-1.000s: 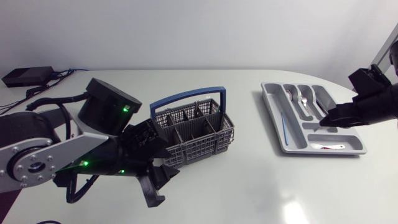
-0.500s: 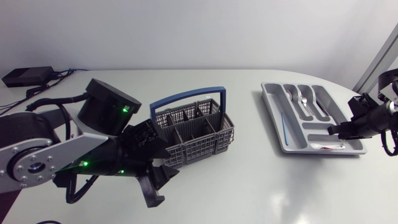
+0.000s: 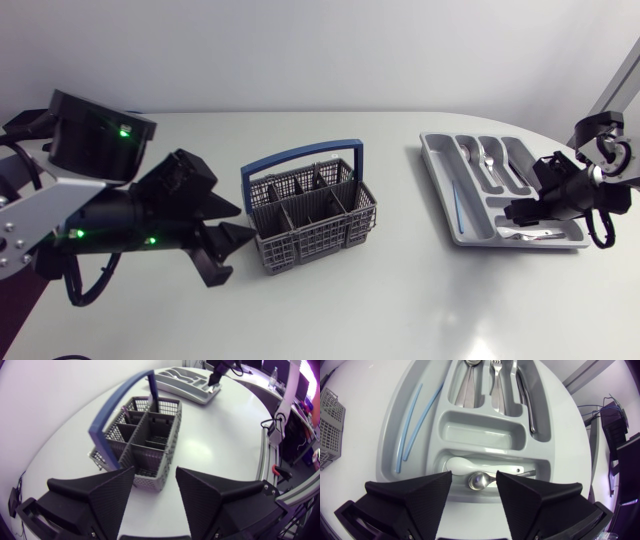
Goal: Unload the cutlery basket into the drawer organizer.
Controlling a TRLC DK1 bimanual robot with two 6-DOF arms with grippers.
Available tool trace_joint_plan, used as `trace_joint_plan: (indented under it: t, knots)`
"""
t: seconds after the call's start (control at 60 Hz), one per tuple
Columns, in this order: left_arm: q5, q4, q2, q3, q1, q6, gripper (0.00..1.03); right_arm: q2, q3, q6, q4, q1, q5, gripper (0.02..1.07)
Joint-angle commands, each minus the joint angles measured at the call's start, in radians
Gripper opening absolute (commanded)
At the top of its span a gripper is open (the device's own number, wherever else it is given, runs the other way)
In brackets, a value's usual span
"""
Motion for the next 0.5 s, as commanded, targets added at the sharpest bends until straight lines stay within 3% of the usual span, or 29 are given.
trace_joint_plan:
  t: [0.0,0.067,0.183,0.483]
  knots:
    - [0.036,0.033,-0.012,-0.012,0.091,0.020,0.59,-0.116,-0.050,0.006,0.003,0.035,-0.025,0.79]
    - [0.100,0.076,0.034,0.000,0.203,0.013,0.59,-0.210,-0.088,-0.006,0.000,0.084,-0.065,0.79]
    - [0.168,0.131,0.161,0.036,0.323,0.010,0.59,-0.349,-0.133,-0.010,-0.033,0.207,-0.119,0.79]
    - [0.255,0.171,0.485,0.240,0.452,-0.002,0.56,-0.386,-0.119,0.047,-0.097,0.460,-0.249,0.78]
